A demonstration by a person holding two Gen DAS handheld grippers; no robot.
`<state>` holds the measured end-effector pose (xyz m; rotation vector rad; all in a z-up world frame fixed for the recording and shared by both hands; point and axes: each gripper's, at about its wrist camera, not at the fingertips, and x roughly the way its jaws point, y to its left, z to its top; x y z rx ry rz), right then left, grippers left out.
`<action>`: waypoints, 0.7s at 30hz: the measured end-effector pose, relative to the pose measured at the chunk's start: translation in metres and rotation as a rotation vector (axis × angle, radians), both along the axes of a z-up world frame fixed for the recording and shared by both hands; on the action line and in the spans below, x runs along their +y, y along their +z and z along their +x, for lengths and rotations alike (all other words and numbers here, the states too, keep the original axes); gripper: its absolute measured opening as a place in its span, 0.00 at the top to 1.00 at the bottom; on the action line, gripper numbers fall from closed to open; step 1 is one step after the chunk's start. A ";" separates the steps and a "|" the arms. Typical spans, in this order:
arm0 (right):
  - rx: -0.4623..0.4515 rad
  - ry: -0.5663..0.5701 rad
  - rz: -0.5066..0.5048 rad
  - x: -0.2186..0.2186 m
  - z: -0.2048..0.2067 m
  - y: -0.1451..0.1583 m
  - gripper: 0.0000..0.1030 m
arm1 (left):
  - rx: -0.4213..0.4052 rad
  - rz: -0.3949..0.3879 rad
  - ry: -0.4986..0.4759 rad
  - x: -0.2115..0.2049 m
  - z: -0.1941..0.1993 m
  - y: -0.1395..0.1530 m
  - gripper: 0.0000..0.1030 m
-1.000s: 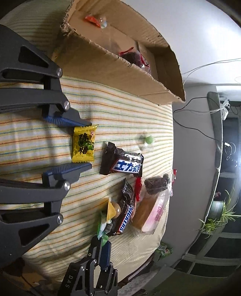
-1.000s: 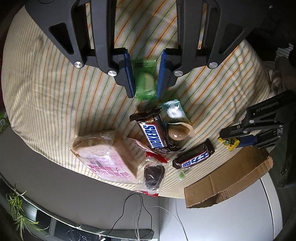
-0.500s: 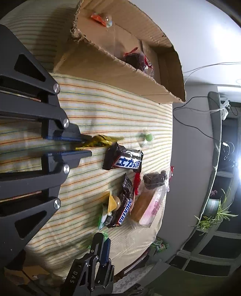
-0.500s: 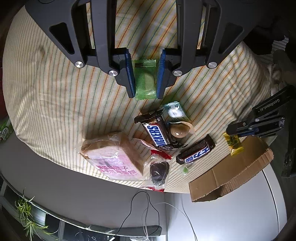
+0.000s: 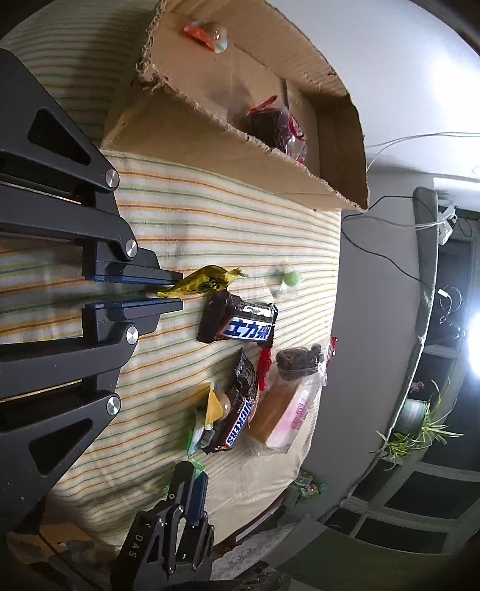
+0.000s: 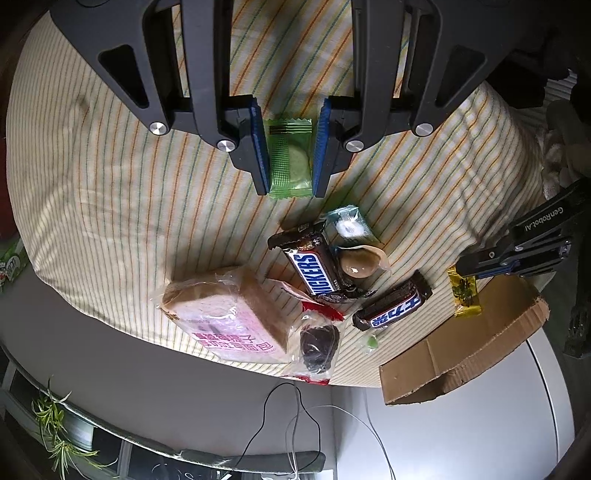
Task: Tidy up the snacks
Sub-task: 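Grasp the yellow candy with the left tool while the right tool grasps the green packet, then carry yellow candy and green packet into the box and release both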
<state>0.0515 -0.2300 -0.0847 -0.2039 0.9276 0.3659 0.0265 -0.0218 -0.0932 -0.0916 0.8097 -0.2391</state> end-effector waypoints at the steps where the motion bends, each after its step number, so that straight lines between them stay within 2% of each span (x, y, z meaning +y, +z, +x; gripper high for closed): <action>1: 0.000 -0.001 -0.001 0.000 0.000 0.000 0.77 | -0.003 -0.004 0.004 0.001 0.000 0.000 0.96; 7: -0.003 -0.011 0.001 -0.001 0.000 0.000 0.77 | -0.008 -0.018 -0.001 0.002 0.000 0.001 0.97; 10: -0.001 -0.010 0.001 0.000 -0.001 0.000 0.77 | 0.021 -0.016 0.009 0.004 0.006 -0.003 0.96; 12: 0.000 -0.007 0.005 0.000 -0.001 0.000 0.77 | 0.040 -0.024 0.015 0.005 0.011 -0.003 0.86; 16: -0.004 -0.006 0.008 -0.001 0.000 0.000 0.77 | 0.048 -0.008 0.025 0.003 0.021 0.001 0.79; 18: -0.002 -0.008 0.011 -0.002 0.002 -0.001 0.77 | 0.072 -0.007 0.034 0.002 0.027 0.000 0.58; 21: 0.002 -0.014 0.016 -0.007 0.004 -0.002 0.77 | 0.071 0.024 0.034 -0.005 0.031 0.000 0.55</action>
